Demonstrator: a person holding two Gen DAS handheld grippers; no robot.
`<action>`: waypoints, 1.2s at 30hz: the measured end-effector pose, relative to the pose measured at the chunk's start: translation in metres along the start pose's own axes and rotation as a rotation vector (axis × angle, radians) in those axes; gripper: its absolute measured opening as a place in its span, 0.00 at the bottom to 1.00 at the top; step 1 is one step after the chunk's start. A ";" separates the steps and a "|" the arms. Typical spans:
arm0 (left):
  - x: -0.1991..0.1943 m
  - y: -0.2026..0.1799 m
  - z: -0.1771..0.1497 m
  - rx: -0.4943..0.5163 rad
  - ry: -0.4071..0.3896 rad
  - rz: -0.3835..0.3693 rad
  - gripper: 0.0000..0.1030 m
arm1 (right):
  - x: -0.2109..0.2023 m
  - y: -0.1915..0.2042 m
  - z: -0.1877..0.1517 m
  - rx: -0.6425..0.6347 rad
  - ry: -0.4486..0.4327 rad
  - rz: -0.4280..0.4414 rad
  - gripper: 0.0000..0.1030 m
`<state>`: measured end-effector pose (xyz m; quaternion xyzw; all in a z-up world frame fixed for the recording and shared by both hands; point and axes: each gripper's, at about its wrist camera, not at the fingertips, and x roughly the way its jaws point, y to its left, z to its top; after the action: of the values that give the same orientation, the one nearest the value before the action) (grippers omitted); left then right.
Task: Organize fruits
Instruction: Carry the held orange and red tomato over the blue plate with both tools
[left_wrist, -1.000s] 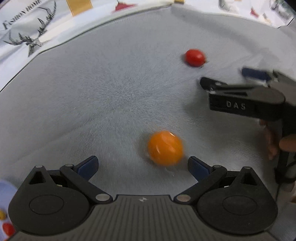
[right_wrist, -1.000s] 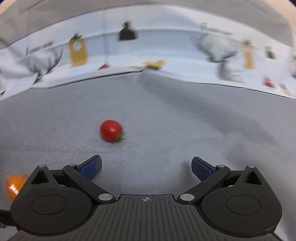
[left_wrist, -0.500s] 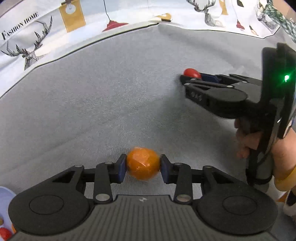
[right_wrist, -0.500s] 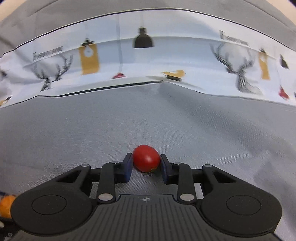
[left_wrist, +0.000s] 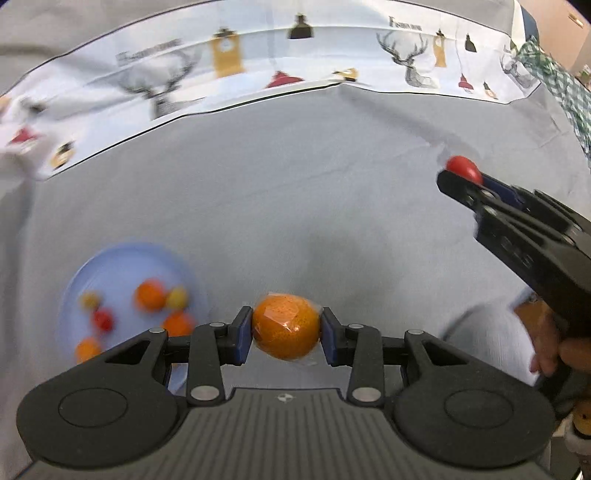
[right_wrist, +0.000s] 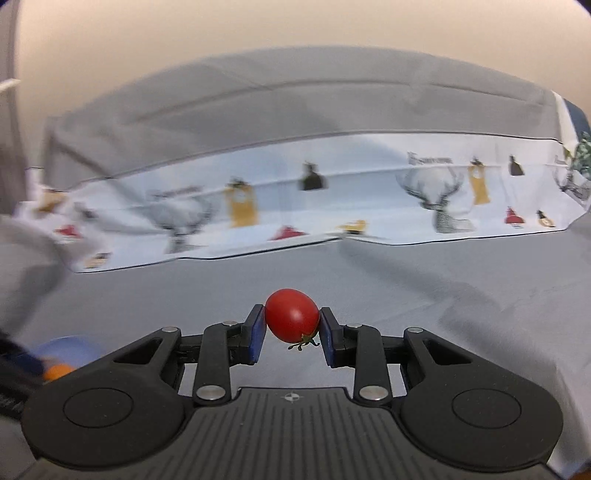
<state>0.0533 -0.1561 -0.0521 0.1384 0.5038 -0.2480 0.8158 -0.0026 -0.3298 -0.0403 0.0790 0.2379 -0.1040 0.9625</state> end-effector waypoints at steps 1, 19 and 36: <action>-0.013 0.007 -0.015 -0.005 0.000 0.021 0.40 | -0.016 0.011 -0.002 -0.007 0.000 0.028 0.31; -0.143 0.070 -0.162 -0.193 -0.123 0.181 0.41 | -0.173 0.163 -0.048 -0.244 0.052 0.293 0.32; -0.181 0.080 -0.193 -0.275 -0.222 0.163 0.41 | -0.215 0.191 -0.050 -0.339 -0.028 0.264 0.32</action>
<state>-0.1149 0.0509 0.0192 0.0378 0.4269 -0.1237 0.8950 -0.1651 -0.1008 0.0376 -0.0552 0.2264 0.0633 0.9704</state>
